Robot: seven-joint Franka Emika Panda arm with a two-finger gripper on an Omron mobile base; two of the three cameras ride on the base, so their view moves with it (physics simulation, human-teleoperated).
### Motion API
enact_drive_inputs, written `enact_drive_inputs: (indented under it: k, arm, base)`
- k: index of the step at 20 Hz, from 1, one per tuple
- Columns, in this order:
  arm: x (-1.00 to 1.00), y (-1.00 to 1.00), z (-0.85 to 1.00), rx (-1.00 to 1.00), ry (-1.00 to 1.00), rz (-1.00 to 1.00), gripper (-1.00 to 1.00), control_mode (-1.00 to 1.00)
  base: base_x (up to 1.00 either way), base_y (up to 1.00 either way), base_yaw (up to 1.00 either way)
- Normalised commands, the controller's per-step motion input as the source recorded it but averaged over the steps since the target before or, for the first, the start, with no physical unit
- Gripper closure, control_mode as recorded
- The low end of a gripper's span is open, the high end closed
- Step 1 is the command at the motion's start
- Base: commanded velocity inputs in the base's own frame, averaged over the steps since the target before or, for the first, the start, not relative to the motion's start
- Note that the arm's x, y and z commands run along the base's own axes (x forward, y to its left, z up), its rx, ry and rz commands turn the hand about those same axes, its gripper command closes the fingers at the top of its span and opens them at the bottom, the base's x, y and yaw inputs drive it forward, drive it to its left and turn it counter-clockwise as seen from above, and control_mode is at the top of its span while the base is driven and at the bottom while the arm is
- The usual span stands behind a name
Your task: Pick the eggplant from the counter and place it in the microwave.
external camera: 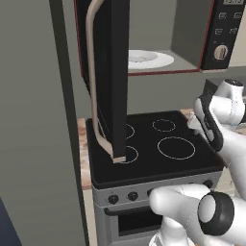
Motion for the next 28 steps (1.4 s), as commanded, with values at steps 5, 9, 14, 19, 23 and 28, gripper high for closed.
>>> enact_drive_inputs:
  k: [5,9,14,19,23,28]
  arm:
    - [0.40,-1.00,-0.17,0.00,0.17,-0.21,-1.00,-1.00]
    - [0.49,-1.00,-0.07,0.00,0.13,-0.16,-1.00,-1.00]
    - [0.24,-1.00,-0.12,0.01,0.10,-0.10,-1.00,-1.00]
    - [0.00,-1.00,-0.42,0.03,-0.03,0.00,-1.00,-1.00]
    - [0.16,-1.00,-0.15,0.04,0.00,0.00,-1.00,-1.00]
    - [0.24,-0.54,-0.14,0.04,-0.05,0.05,-1.00,-1.00]
  base:
    - [0.00,0.00,0.00]
    - [0.00,0.00,0.00]
    - [0.00,0.00,0.00]
    - [0.00,0.00,0.00]
    - [0.00,0.00,0.00]
    - [0.00,0.00,0.00]
